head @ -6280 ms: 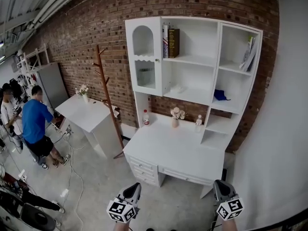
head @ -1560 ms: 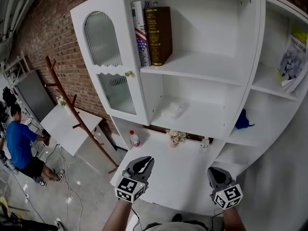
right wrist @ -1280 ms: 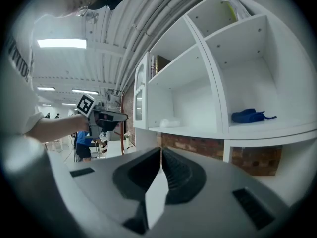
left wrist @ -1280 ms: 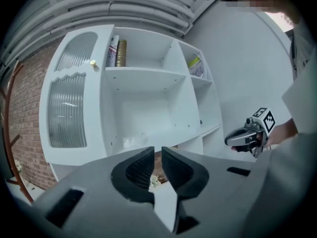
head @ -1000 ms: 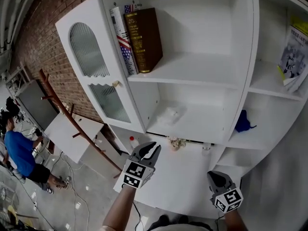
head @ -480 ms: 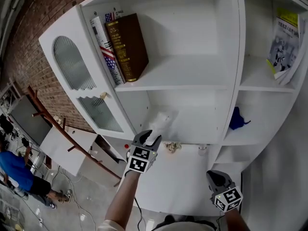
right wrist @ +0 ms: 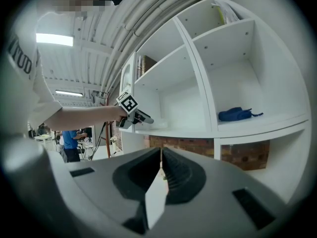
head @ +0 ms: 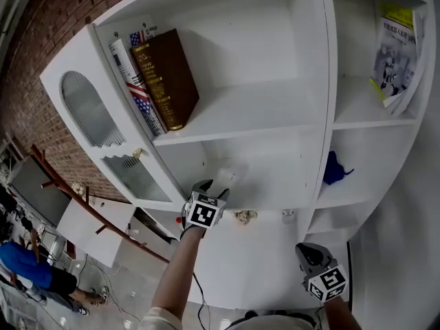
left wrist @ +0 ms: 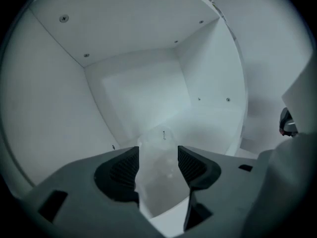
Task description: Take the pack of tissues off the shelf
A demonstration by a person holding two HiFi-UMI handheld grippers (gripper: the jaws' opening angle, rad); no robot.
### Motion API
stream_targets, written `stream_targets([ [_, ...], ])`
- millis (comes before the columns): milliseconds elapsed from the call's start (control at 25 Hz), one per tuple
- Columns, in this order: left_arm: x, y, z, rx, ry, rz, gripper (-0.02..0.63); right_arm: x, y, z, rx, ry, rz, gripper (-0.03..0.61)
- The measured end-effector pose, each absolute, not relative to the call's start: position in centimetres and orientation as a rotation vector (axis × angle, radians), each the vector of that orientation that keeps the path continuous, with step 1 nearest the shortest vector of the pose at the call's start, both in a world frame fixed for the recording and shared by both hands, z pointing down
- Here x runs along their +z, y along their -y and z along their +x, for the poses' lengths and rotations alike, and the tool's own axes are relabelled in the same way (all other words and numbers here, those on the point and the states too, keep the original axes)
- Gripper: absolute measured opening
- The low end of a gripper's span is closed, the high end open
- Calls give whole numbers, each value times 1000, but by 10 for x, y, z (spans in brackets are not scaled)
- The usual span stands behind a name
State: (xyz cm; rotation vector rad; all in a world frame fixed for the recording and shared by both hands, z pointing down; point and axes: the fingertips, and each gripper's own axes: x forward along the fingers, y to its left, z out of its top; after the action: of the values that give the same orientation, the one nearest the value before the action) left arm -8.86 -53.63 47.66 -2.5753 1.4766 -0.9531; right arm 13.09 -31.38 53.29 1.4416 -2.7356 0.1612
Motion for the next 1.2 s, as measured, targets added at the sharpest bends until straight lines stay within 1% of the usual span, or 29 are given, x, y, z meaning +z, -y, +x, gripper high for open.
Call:
stream_targets([
  [200, 487, 548, -85, -1099, -1423, -2604, 245, 532, 318, 131, 167, 2729, 1467, 31],
  [560, 498, 568, -86, -1204, -1437, -2685, 242, 534, 321, 127, 185, 2721, 1480, 31],
  [640, 502, 567, -85, -1242, -1405, -2684, 196, 534, 321, 125, 189, 2721, 1480, 31],
  [760, 507, 564, -82, -1284, -1361, -2647, 96, 535, 319, 123, 195, 2721, 1478, 31],
  [800, 507, 564, -81, -1283, -1355, -2640, 81, 535, 318, 123, 197, 2721, 1480, 31],
  [960, 503, 560, -81, -1215, -1372, -2675, 41, 536, 316, 123, 209, 2723, 1493, 31],
  [1200, 494, 551, -85, -1054, -1425, -2721, 32, 535, 315, 123, 214, 2726, 1494, 31],
])
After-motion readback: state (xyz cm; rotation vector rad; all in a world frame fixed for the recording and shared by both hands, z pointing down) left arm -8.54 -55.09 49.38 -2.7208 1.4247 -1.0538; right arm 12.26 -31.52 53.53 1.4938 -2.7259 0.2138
